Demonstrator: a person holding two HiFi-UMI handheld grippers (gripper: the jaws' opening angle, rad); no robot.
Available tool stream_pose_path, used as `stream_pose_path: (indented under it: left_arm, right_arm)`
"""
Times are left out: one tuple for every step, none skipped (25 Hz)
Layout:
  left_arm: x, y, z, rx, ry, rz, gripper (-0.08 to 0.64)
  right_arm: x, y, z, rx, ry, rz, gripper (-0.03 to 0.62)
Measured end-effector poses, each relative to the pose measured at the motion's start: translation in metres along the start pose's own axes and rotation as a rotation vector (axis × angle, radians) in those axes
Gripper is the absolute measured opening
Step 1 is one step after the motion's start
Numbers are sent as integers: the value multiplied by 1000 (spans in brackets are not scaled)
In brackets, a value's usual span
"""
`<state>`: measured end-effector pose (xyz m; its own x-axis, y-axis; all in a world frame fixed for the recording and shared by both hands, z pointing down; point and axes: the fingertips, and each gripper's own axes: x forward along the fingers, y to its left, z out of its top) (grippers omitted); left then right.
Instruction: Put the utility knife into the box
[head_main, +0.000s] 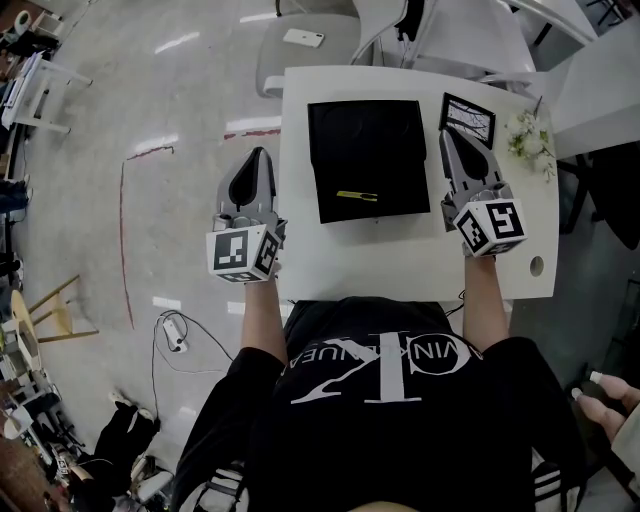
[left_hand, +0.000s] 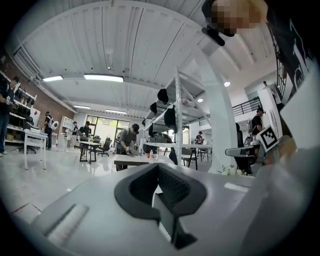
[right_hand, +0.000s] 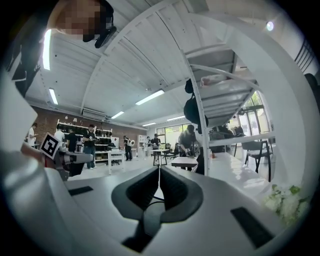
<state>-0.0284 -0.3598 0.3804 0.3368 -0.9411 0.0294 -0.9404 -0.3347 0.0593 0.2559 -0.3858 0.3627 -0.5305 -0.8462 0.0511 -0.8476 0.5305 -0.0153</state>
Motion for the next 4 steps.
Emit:
stream_pose_path:
  left_arm:
    - [0,0,0,0,1,1,11]
    - [-1,0,0,1,1,1,11]
    - [-1,0,-1,1,1,2,11]
    - [-2,0,-1,1,1,3,11]
  right_arm:
    - [0,0,0,4,0,-1,17]
    - [-1,0,0,8,0,0,17]
    - [-1,1,-1,12,1,3,17]
    - [-1,2,-1,15,1,6,17]
